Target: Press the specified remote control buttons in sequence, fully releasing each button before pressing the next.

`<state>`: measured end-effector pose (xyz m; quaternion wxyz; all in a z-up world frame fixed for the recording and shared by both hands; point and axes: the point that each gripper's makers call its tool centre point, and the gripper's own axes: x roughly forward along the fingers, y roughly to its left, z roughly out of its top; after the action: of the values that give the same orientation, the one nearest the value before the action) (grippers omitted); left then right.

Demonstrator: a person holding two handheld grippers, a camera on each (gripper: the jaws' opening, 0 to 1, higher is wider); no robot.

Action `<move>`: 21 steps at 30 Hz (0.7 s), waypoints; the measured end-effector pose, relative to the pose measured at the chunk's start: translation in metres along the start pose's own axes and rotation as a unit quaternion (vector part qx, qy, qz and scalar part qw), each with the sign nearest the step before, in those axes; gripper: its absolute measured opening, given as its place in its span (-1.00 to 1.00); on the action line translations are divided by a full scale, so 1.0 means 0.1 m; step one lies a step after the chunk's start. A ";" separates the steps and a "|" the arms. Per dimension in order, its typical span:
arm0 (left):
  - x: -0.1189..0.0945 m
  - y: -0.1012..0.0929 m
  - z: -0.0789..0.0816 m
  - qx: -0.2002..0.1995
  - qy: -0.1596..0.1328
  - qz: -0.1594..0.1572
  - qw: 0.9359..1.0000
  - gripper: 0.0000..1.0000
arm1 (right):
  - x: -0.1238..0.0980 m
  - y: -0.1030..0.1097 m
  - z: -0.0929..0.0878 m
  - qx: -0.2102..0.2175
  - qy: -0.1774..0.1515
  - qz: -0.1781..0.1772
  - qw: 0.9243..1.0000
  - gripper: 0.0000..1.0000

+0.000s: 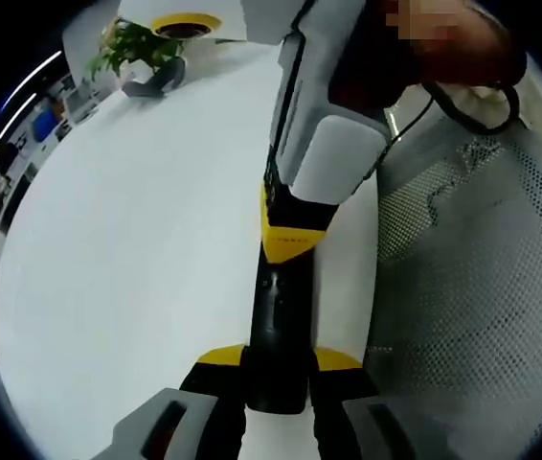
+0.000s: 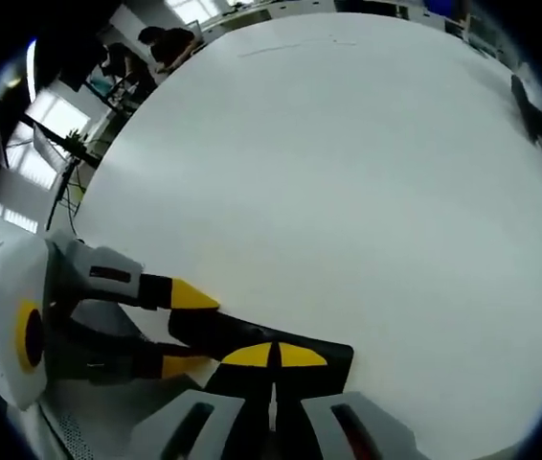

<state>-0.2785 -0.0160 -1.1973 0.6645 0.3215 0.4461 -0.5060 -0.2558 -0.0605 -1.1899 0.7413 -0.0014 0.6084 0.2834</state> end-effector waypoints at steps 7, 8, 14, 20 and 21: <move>0.00 0.00 0.00 -0.004 -0.004 0.001 1.000 -0.51 | 0.01 -0.02 0.02 -0.001 -0.002 -0.002 1.000 -1.00; 0.00 0.00 0.00 -0.005 -0.004 0.001 1.000 -0.51 | 0.01 -0.02 0.02 0.001 -0.002 -0.001 1.000 -1.00; 0.00 0.00 0.00 -0.007 -0.004 0.003 1.000 -0.51 | 0.00 -0.03 0.02 0.037 -0.009 0.027 0.999 -1.00; 0.00 0.00 0.00 -0.008 -0.005 0.004 1.000 -0.51 | -0.01 0.00 0.01 0.018 -0.010 0.024 0.999 -1.00; 0.00 0.00 0.00 -0.008 -0.005 0.004 1.000 -0.51 | -0.01 0.01 0.01 0.012 -0.007 0.020 1.000 -1.00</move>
<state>-0.2786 -0.0160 -1.1968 0.6715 0.3152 0.4454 -0.5013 -0.2557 -0.0599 -1.1883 0.7398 0.0217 0.6062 0.2910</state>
